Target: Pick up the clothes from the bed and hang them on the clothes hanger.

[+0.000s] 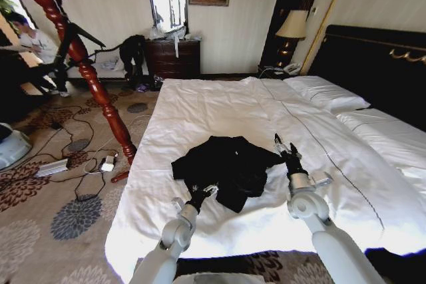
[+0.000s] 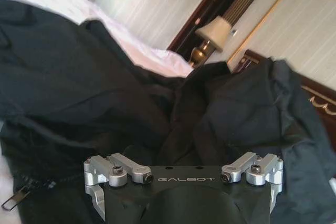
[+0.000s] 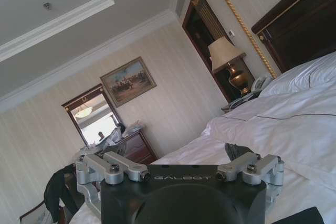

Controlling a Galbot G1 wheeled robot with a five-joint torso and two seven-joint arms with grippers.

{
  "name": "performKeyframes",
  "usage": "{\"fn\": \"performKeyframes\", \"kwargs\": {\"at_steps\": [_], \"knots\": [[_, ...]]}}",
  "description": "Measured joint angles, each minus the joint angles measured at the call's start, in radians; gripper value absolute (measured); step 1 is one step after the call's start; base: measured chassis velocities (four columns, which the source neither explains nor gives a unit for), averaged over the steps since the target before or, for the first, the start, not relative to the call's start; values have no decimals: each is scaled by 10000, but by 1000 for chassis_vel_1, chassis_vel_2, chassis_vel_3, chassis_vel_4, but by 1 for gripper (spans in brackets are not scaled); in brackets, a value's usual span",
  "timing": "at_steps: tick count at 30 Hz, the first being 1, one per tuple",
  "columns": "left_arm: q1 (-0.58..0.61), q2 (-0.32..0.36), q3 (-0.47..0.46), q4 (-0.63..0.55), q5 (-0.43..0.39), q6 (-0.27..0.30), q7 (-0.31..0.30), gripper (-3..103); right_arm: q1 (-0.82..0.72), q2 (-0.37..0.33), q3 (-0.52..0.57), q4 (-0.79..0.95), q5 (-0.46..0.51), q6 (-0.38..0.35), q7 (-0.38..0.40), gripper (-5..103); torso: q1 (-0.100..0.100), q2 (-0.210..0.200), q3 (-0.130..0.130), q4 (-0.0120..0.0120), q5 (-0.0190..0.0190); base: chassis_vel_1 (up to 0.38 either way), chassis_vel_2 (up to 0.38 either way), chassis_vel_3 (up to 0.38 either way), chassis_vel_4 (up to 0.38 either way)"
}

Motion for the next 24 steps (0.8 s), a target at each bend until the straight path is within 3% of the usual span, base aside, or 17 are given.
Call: {"fn": "performKeyframes", "kwargs": {"at_steps": [13, 14, 17, 20, 24], "knots": [[-702, 32, 267, 713, -1339, 472, 84, 89, -129, -26, 96, -15, -100, -74, 172, 100, -1, 1, -1, 0, 0, 0, 0, 0, 0], [-793, -147, 271, 853, -1510, 519, 150, 78, -134, -32, 106, -32, -103, -82, 194, 100, -1, 0, 0, 0, 0, 0, 0, 0, 0], [-908, -374, 313, 1009, -1637, 566, 224, 74, -143, -33, 112, -49, -106, -96, 224, 100, -1, 0, 0, -1, 0, 0, 0, 0, 0], [-976, -622, 380, 1092, -1654, 569, 294, 57, -206, -27, 125, -51, -136, -113, 249, 100, -1, 1, 0, -1, 0, 0, 0, 0, 0], [-874, -689, 411, 935, -1627, 552, 300, 46, -291, -31, 177, -45, -174, -122, 258, 100, -1, 1, -1, -2, 1, 0, 0, 0, 0]]}}
